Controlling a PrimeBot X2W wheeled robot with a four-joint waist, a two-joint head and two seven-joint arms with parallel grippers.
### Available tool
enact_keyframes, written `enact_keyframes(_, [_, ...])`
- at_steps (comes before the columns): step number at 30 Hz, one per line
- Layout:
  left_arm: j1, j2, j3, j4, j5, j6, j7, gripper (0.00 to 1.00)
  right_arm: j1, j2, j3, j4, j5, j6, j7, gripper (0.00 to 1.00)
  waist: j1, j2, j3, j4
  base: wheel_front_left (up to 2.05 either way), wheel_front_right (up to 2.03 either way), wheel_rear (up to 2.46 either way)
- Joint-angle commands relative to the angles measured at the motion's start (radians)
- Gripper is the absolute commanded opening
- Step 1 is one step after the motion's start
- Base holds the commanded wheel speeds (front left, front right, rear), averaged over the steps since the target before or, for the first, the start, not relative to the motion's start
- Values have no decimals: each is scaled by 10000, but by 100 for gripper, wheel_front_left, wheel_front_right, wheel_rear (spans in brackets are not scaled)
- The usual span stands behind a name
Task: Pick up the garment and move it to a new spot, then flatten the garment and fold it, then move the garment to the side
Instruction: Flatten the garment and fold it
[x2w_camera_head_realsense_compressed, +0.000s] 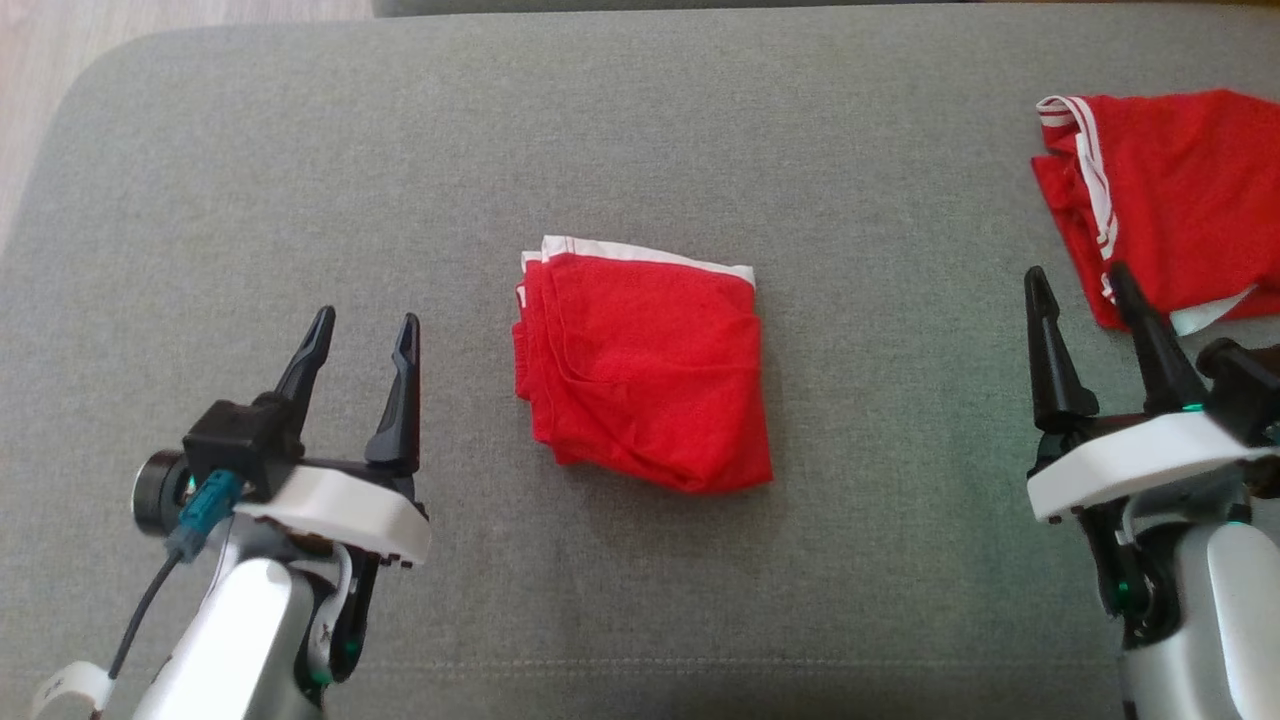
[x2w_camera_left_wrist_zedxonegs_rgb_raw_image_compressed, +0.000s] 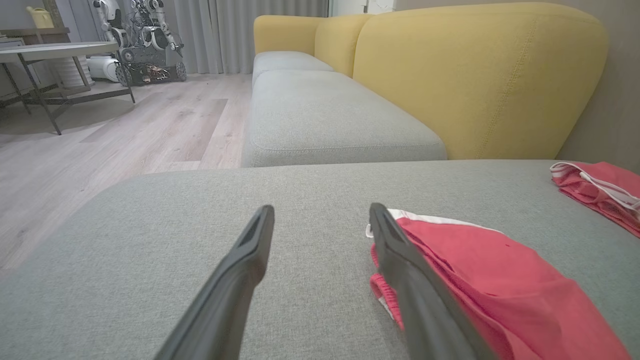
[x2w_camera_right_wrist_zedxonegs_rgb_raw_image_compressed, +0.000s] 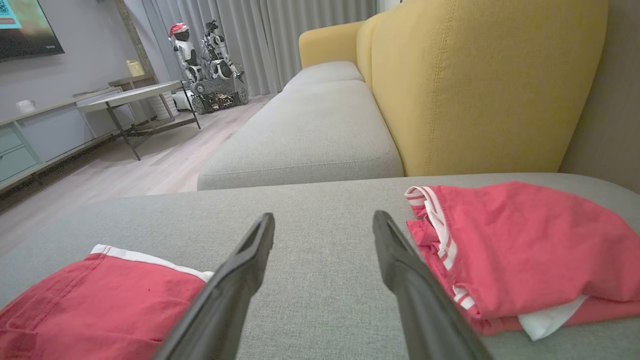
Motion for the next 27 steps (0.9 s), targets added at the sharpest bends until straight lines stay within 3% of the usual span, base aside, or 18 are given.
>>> enact_keyframes(1, [-310,287,345,-375,61,84,11,100,-141,24,177,-356,-9,-9,117,0,0,0,57,25,0,0,0])
enact_keyframes(5, [-432,250,271,-389,62,56,6,100,-484,14,521,-135,58,-9,177,0,0,0,188,191,0,0,0])
enact_keyframes(11, [-624,154,154,-339,67,2,-35,100,-1228,69,1934,699,331,-9,164,0,0,0,364,539,0,0,0])
enact_keyframes(18, [-825,-16,22,-171,46,-61,-143,100,-2245,318,4537,2767,1251,-9,-50,0,0,0,555,1085,0,0,0])
enact_keyframes(27, [-963,-238,-94,32,24,-131,-308,100,-3166,464,6661,4910,2476,-9,-678,0,0,0,666,1509,0,0,0])
